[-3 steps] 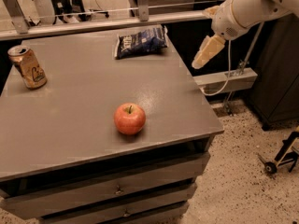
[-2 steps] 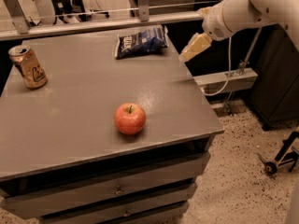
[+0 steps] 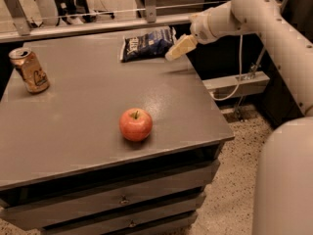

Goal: Move blue chip bag near apple

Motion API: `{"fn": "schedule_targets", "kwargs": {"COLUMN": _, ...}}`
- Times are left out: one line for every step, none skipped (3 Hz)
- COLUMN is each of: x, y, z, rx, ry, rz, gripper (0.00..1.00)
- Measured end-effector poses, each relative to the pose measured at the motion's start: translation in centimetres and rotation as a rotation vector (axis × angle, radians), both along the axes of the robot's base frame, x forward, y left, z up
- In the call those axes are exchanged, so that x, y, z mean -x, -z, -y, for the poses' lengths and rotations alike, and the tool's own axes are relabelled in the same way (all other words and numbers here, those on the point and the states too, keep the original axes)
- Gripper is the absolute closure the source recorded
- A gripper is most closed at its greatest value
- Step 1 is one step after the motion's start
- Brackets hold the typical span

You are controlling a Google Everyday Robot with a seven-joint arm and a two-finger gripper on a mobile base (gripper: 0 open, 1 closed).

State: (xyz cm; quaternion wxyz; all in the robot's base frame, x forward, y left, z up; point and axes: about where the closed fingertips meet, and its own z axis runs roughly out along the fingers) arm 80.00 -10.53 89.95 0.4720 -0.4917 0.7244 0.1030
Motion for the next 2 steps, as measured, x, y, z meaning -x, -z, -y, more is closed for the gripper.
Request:
{"fn": "schedule_targets", "kwargs": {"x": -2.1, "y": 1.3, "z": -1.9, "rx": -0.007, "ry": -0.003, "rz": -0.013, "gripper": 0.00}}
{"fn": "schedule_targets", "kwargs": {"x": -3.6, "y": 2.2, "z": -3.8, "rx": -0.028, "ry": -0.010, "rz": -0.042, "gripper": 0.16}}
